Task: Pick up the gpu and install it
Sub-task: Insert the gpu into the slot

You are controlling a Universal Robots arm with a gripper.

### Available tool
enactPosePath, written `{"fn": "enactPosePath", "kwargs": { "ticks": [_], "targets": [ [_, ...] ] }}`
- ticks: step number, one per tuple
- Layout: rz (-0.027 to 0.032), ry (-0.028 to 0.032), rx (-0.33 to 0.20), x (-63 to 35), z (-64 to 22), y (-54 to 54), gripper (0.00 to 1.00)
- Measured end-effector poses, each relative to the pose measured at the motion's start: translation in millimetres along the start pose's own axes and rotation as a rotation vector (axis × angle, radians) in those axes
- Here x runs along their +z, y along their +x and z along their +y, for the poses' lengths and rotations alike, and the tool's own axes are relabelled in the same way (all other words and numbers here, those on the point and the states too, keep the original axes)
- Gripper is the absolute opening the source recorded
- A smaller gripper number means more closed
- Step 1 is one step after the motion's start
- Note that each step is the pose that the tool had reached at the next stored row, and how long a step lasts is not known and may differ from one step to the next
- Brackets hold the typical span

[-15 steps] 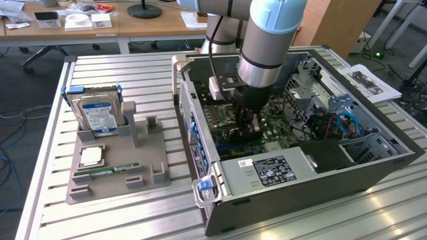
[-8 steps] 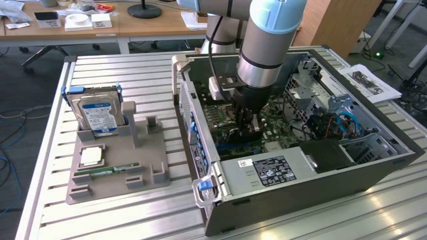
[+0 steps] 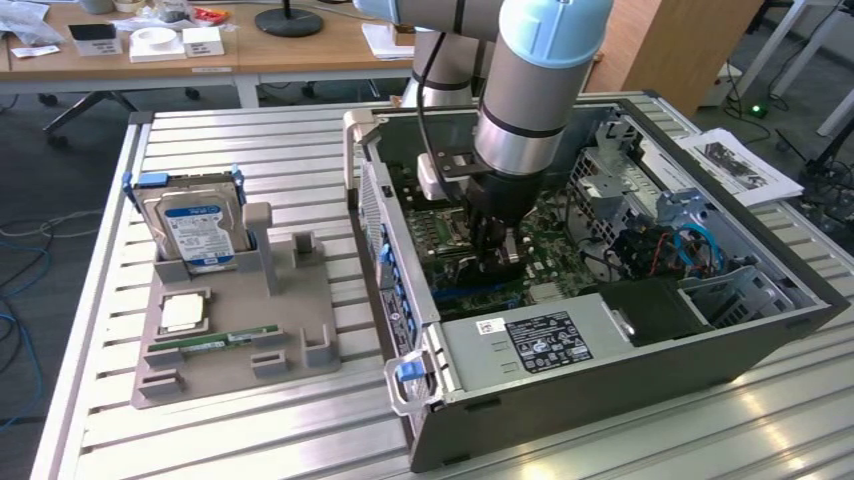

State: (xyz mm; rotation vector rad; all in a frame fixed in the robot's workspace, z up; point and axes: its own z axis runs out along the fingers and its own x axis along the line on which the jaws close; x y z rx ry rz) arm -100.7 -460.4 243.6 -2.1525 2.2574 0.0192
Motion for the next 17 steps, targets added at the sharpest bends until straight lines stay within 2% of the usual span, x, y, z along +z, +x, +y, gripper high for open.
{"fn": "enactPosePath", "kwargs": {
  "ticks": [17],
  "targets": [
    [0.0002, 0.0006, 0.027, 0.1, 0.0, -0.6, 0.27]
  ]
}}
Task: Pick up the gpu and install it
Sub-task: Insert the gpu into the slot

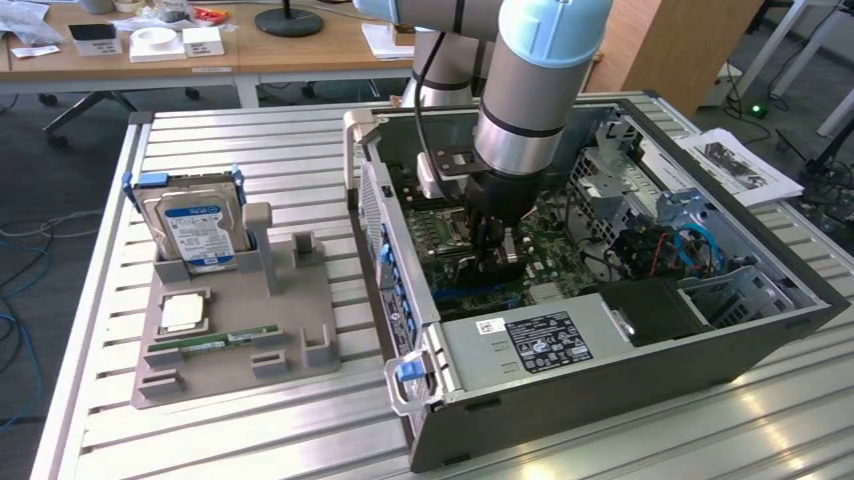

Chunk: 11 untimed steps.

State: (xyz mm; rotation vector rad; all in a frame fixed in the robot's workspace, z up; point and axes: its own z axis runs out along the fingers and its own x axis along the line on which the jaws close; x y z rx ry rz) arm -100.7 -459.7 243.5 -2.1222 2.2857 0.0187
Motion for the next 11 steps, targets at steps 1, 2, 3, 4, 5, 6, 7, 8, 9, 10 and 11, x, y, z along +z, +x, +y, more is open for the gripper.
{"fn": "enactPosePath", "kwargs": {
  "ticks": [1, 2, 3, 4, 5, 6, 7, 8, 9, 10, 11],
  "targets": [
    [0.0, 0.0, 0.0, 0.0, 0.0, 0.0, 0.27],
    [0.0, 0.0, 0.0, 0.0, 0.0, 0.0, 0.27],
    [0.0001, 0.0, 0.0, 0.1, 0.0, 0.0, 0.27],
    [0.0002, -0.0001, 0.0, 0.2, 0.0, 0.0, 0.27],
    [0.0002, -0.0001, 0.0, 0.2, 0.0, 0.0, 0.27],
    [0.0001, 0.0, 0.0, 0.2, 0.0, 0.0, 0.27],
    [0.0, 0.0, 0.0, 0.3, 0.0, 0.0, 0.27],
    [0.0, 0.0, 0.0, 0.3, 0.0, 0.0, 0.27],
    [0.0, 0.0, 0.0, 0.3, 0.0, 0.0, 0.27],
    [0.0, 0.0, 0.0, 0.3, 0.0, 0.0, 0.27],
    [0.0, 0.0, 0.0, 0.3, 0.0, 0.0, 0.27]
  ]
}}
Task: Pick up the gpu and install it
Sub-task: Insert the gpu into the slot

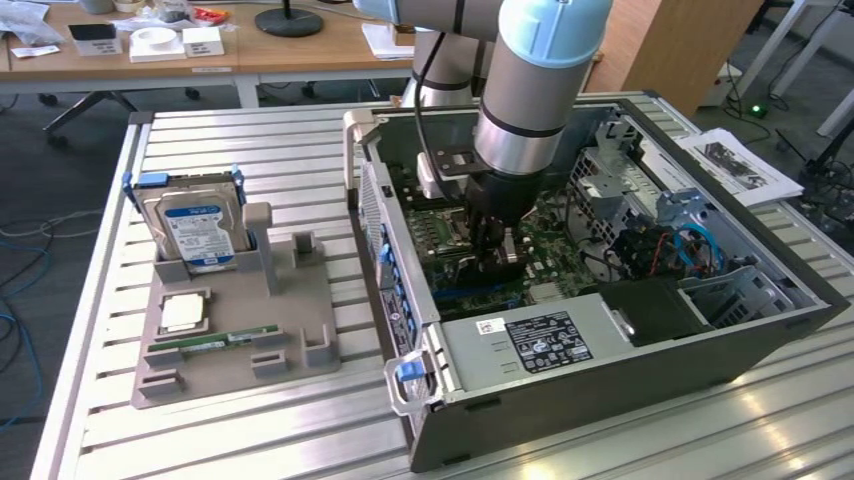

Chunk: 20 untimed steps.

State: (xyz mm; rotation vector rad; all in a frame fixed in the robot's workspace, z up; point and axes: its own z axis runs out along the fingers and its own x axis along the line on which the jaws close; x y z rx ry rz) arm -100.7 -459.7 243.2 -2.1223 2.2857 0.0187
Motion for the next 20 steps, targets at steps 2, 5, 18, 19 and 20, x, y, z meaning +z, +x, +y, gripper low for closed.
{"fn": "enactPosePath", "kwargs": {
  "ticks": [2, 5, 18, 19, 20],
  "targets": [
    [0.0, 0.0, 0.0, 0.0, 0.0, 0.0, 0.27],
    [-0.0006, 0.0003, 0.001, 0.3, 0.3, -0.1, 0.34],
    [-0.0001, 0.0, 0.0, -3.6, 0.0, -0.1, 0.46],
    [0.0, 0.0, 0.0, -5.0, 0.0, -0.1, 0.46],
    [-0.0001, 0.0, 0.0, -6.2, 0.0, -0.2, 0.46]
  ]
}}
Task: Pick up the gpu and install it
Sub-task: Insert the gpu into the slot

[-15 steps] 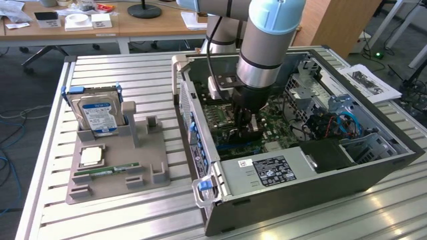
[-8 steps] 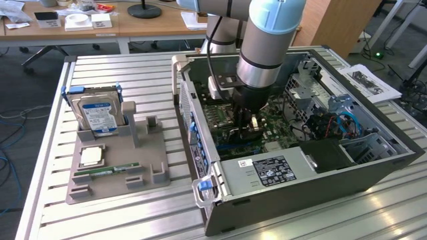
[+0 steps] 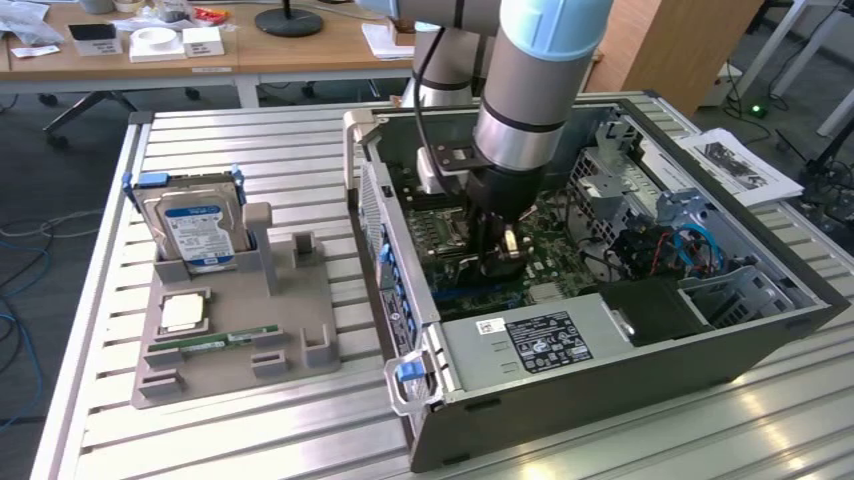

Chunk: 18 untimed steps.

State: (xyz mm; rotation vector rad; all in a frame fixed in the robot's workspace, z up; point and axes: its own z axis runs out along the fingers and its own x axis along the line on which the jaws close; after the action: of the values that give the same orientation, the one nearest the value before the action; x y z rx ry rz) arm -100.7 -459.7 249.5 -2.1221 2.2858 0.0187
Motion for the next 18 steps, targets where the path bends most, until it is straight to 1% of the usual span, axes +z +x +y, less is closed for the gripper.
{"fn": "enactPosePath", "kwargs": {
  "ticks": [5, 13, 16, 18],
  "targets": [
    [0.0011, 0.0001, 0.0, -5.7, -0.1, -0.2, 0.46],
    [0.002, 0.0, 0.001, -6.5, 0.0, -0.5, 0.46],
    [0.0016, 0.0001, 0.001, -6.6, 0.0, -0.8, 0.46],
    [0.0015, 0.0002, 0.001, -8.3, 0.0, -0.9, 0.46]
  ]
}}
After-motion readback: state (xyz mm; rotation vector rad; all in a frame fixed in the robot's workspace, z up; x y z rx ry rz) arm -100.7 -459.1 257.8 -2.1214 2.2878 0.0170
